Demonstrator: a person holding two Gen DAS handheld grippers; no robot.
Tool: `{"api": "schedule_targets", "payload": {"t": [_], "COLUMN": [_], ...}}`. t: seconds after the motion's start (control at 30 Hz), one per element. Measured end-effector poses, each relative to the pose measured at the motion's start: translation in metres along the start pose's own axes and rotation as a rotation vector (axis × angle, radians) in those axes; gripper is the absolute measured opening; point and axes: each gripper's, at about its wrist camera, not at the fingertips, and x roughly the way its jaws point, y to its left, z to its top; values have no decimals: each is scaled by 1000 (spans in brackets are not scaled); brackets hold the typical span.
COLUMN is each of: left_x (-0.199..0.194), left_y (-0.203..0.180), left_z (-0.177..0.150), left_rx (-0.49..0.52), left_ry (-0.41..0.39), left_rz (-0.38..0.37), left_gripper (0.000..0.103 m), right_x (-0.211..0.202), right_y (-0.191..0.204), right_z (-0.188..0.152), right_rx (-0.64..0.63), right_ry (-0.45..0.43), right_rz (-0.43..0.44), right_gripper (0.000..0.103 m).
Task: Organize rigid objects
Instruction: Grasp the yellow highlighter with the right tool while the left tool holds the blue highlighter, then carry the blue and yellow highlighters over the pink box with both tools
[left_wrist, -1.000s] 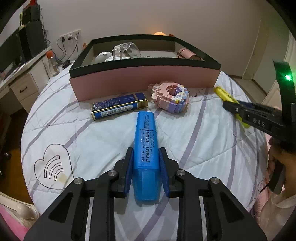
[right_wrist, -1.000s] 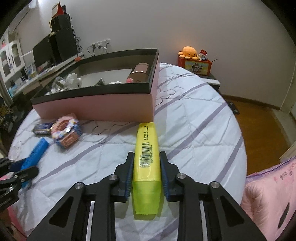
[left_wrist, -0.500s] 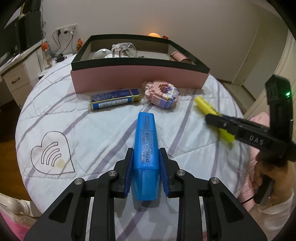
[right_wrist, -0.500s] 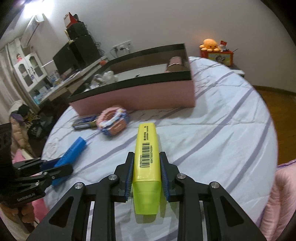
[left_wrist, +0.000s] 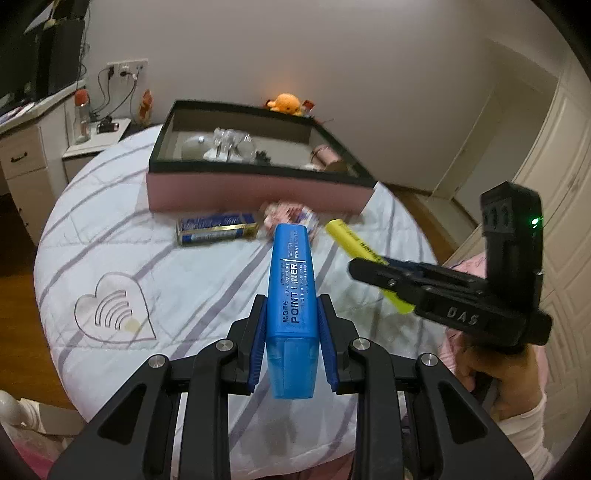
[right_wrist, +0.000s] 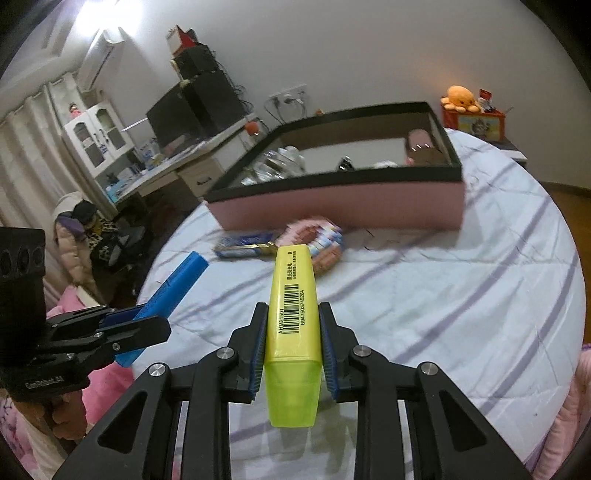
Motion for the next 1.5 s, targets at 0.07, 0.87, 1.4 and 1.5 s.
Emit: {"api": "schedule_targets", "payload": {"t": [0.07, 0.87, 1.4, 1.5], "left_x": [-4, 104, 191, 199], "left_y": [-3, 8, 41, 43], "left_z": [8, 190, 220, 220], "left_rx": [17, 178, 226, 227], "left_ry": [-14, 44, 245, 258], "left_rz": [16, 186, 277, 278], "left_gripper": [26, 27, 27, 27], "right_x": [-1, 69, 142, 150], "right_y": [4, -26, -64, -68], "right_z": [6, 155, 192, 193], "right_rx": [-13, -164, -166, -162], "right_ry": [-8, 45, 223, 249], "right_rz": [11, -77, -202, -216], "right_gripper": [27, 27, 27, 27]}}
